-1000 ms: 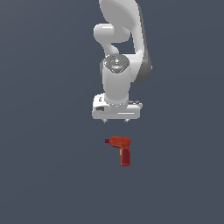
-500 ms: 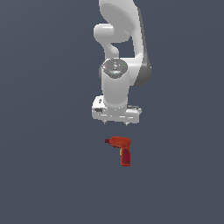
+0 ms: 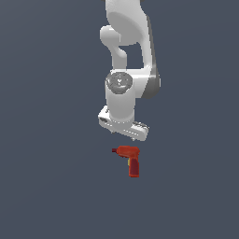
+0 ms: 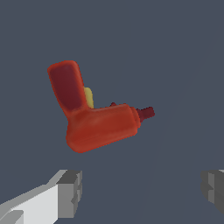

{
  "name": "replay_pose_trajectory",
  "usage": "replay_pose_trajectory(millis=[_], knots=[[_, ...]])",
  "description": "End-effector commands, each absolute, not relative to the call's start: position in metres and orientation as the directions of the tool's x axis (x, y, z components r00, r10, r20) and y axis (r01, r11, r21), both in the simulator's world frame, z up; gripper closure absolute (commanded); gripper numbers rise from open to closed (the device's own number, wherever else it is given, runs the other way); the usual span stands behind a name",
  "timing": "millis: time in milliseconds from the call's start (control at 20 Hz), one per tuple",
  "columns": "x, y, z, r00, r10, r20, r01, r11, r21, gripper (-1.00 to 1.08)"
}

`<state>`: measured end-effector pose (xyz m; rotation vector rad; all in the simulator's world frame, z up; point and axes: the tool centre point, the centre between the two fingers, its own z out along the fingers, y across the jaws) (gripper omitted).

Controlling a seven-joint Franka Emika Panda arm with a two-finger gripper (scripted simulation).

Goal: Pick up the object and move it to a goal position.

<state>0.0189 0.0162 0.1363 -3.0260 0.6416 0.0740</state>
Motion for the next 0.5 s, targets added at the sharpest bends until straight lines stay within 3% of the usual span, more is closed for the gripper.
replay_pose_trajectory(millis=[0, 450], knots=[[0.022, 0.016, 0.131, 0.878, -0.473, -0.067, -0.476, -0.879, -0.035, -1.00], [0.030, 0.015, 0.112, 0.717, -0.690, -0.102, -0.695, -0.719, -0.019, -1.00]])
